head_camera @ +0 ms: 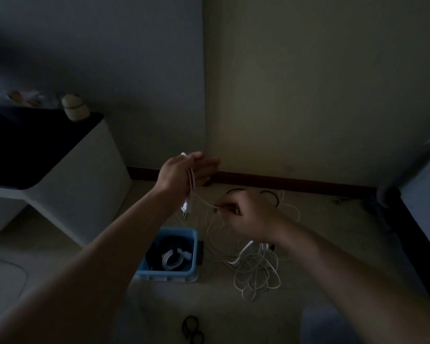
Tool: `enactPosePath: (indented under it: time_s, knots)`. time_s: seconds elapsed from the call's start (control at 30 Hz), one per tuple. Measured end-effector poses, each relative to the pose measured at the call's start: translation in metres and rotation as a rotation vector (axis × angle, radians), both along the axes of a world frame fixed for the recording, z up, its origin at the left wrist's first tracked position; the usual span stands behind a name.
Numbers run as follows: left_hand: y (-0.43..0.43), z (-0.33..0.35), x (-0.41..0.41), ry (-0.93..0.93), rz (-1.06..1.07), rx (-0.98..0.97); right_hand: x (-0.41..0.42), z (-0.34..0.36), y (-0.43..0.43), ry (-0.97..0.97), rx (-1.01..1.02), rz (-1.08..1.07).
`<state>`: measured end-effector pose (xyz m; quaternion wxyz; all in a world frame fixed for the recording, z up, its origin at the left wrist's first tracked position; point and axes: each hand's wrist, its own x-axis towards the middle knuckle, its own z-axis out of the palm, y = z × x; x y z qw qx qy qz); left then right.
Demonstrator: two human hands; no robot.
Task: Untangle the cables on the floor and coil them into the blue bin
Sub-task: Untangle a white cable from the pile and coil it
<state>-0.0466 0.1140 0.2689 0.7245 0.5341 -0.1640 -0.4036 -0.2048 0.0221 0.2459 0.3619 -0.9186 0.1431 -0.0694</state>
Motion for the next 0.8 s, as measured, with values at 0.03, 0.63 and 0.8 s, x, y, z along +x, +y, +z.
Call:
enactPosePath:
  time_s: [0.03,0.63,0.8]
  knots:
    - [-0.001,-0.002,-0.002,-0.032,-0.021,0.024,-0.001,0.003,0.000,-0.054,-0.003,-0.027]
    - [0.000,-0.010,-0.034,-0.257,-0.560,0.348,-0.019,0.029,-0.038,-0.412,0.512,-0.316]
    - [0.000,-0.005,-0.042,-0.208,-0.627,0.282,-0.015,0.024,-0.047,-0.457,0.508,-0.437]
